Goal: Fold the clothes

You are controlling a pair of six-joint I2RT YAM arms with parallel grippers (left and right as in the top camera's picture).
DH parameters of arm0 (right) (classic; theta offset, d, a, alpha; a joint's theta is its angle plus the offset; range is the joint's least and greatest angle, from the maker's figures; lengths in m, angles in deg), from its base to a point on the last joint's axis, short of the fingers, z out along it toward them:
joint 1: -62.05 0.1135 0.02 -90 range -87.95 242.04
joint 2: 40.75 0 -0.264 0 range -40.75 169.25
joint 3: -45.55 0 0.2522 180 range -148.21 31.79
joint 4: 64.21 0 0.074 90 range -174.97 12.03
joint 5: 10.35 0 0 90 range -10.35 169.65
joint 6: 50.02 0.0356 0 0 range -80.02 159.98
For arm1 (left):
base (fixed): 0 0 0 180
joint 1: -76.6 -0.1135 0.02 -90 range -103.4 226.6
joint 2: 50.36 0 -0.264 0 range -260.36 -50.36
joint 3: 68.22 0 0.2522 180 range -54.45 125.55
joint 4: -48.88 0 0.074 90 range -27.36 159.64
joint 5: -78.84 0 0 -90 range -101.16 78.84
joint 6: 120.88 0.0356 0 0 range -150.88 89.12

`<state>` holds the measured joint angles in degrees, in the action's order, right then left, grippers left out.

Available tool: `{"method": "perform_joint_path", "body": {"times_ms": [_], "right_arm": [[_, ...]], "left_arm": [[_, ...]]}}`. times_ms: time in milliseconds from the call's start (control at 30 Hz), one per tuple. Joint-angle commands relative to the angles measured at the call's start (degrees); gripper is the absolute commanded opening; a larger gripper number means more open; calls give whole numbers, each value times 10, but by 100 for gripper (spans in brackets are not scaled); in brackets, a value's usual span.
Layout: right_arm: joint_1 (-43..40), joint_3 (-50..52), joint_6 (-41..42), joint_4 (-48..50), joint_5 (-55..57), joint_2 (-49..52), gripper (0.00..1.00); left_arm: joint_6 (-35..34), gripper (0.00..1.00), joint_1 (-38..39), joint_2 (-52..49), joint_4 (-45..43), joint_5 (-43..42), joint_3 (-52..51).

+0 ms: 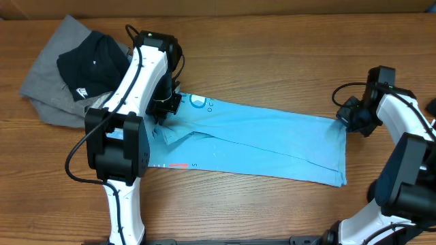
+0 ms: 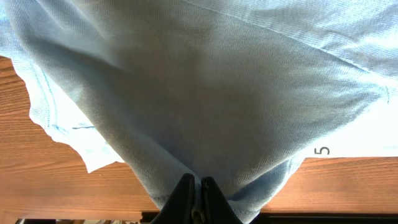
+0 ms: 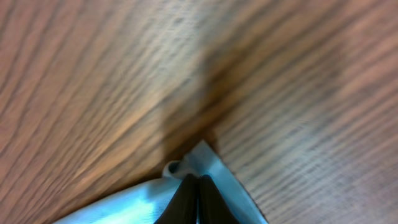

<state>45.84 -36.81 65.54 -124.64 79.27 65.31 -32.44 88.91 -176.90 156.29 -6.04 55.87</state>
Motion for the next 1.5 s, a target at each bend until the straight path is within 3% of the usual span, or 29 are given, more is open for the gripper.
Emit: {"method": "perform_joint_path", "body": {"times_ms": [0, 267, 567, 667, 700, 800, 900, 1067, 1167, 1333, 1467], "right_arm": [[-21, 4, 58, -9, 23, 5, 4], [-46, 3, 60, -19, 23, 5, 4], [-82, 3, 55, 11, 23, 5, 13], [-98, 3, 52, 17, -1, 5, 7], [-101, 3, 14, 30, -45, 5, 10], [-100, 3, -108, 73, -173, 5, 34], [-88, 3, -122, 77, -159, 5, 45], [-61, 8, -123, 67, -114, 8, 46], [-46, 26, -120, 69, -67, 10, 44], [-41, 56, -107, 90, -41, 23, 38], [-41, 56, -106, 89, -42, 27, 25]], "left_arm": [[-10, 7, -3, 7, 1, -2, 1], [-10, 7, -3, 7, -2, 0, 1], [-10, 7, -3, 7, -2, 13, 1], [-10, 7, -3, 7, -3, 13, 1], [-10, 7, -3, 7, -3, 13, 1], [-10, 9, -3, 7, -6, 13, 1], [-10, 24, -3, 7, -17, 12, 1], [-10, 38, -3, 7, -61, 9, 1], [-10, 40, -3, 7, -107, 1, -2], [-10, 33, -3, 6, -204, -7, -52], [-10, 23, -4, 6, -268, 0, -119]]}}
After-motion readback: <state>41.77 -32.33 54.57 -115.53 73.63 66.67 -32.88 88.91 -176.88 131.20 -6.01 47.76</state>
